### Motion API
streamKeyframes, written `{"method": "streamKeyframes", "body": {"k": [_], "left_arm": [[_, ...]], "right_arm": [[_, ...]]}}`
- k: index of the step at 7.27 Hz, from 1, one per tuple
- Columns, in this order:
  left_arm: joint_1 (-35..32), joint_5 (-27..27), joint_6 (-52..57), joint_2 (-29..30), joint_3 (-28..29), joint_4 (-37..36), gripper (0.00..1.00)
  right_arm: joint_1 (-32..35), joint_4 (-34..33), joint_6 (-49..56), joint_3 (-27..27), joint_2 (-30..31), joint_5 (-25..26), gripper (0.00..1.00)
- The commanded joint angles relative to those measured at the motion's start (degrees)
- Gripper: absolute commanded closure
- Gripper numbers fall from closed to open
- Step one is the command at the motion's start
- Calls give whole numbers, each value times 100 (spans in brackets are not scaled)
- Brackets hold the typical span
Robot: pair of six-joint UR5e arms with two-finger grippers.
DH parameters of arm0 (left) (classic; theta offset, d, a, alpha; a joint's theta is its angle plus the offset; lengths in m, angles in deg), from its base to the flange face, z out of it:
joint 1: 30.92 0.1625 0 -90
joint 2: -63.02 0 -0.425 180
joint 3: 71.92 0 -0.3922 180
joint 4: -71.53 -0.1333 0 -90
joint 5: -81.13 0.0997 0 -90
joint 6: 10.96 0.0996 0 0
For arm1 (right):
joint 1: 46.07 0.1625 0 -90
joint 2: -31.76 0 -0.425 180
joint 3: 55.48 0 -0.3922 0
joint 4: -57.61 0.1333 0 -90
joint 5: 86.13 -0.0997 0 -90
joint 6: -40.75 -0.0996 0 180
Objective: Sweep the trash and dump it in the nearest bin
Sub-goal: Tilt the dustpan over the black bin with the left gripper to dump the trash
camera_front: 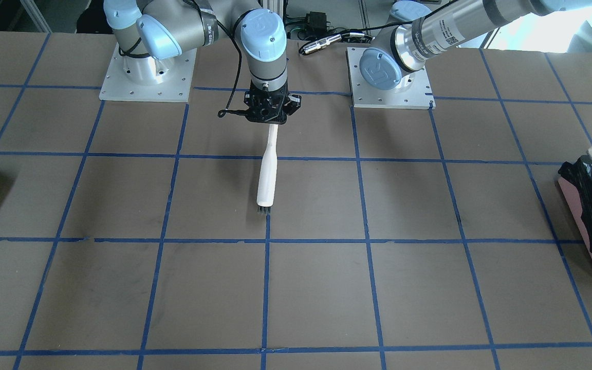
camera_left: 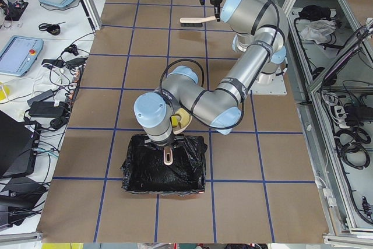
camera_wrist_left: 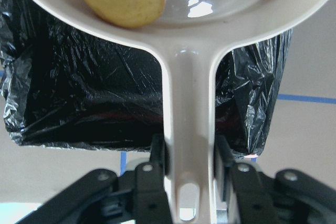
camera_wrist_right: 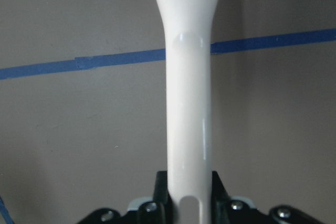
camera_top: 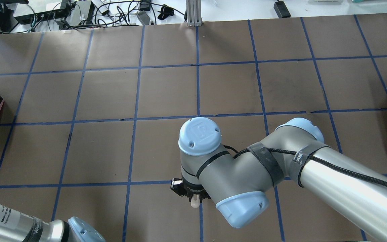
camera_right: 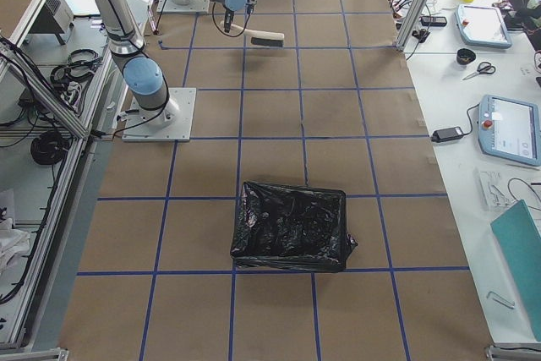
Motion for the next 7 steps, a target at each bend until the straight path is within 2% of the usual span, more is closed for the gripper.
{"method": "streamKeyframes", "body": {"k": [1, 3, 4, 5, 6, 7], "left_arm": [[341, 5, 268, 457, 718, -166, 100], [377, 5, 312, 713, 922, -972, 100], [378, 5, 312, 766, 896, -1349, 100], [369, -4, 234, 758, 887, -1745, 100], [334, -47, 111, 732, 870, -1923, 100], [238, -22, 119, 697, 731, -2264, 100]], "right_arm": [[-2, -33, 19, 2, -150, -3, 100], [-2, -42, 27, 2, -159, -3, 100], [-11, -181, 28, 10, -228, 14, 89], [-20, -218, 28, 11, -281, 6, 50], [-20, -331, 10, 2, -290, 23, 41], [-20, -341, 19, 2, -291, 93, 39]]}}
